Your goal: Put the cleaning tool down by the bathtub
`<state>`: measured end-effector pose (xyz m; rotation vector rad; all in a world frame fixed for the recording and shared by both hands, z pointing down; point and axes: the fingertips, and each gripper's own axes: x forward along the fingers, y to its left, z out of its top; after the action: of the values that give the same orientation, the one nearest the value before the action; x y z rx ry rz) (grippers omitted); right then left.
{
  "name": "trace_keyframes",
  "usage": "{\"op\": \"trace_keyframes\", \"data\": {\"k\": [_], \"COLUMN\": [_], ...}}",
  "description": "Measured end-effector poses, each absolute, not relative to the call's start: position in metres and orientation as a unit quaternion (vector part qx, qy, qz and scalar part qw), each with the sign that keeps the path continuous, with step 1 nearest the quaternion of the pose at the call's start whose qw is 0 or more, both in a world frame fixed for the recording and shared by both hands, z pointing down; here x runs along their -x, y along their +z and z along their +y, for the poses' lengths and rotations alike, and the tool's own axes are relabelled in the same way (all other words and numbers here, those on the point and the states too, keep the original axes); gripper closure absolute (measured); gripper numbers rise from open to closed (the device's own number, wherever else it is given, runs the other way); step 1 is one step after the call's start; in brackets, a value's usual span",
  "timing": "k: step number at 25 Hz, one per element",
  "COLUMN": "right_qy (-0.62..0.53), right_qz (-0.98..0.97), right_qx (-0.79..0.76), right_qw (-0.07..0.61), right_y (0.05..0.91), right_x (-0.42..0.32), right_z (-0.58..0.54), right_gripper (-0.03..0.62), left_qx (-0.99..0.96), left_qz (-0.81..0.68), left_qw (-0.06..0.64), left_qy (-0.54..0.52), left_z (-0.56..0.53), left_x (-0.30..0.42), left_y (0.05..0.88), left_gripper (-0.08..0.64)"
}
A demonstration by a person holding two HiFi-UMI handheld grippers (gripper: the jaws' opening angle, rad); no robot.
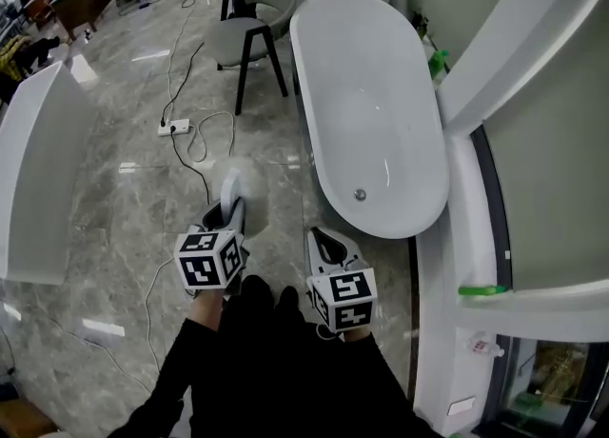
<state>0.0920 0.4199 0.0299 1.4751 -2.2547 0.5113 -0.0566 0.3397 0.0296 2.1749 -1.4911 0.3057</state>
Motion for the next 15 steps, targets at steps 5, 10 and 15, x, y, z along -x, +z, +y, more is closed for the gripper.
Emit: {"op": "trace_keyframes", "data": {"k": [5,10,15], "right_qy": [0.198,0.220,0.222], "right_qz": [-0.796,-0.786,-0.783], "right_qx": [-0.538,-0.542,-0.540], "right_qw": [0.193,0.200,0.215], "right_y": [0.035,0.051,0.058], "right_x": [-0.106,-0.103,-0.088], "right_z": [0.407,0.380,0.332], "right_gripper": [0.592,0.592,0.592], "left_qx": [-0.794,-0.794,-0.796], "left_qz": [-0.544,-0.535,-0.520], "left_qw": [0.244,0.257,0.275], "left_qy": [0.123,0.130,0.145], "left_z": [0.318,0.288,0.239], "left_x": [0.050,0.050,0.056], "left_y": [0.033,0.049,0.071], "left_gripper": [0.466,0.466,0.466]}}
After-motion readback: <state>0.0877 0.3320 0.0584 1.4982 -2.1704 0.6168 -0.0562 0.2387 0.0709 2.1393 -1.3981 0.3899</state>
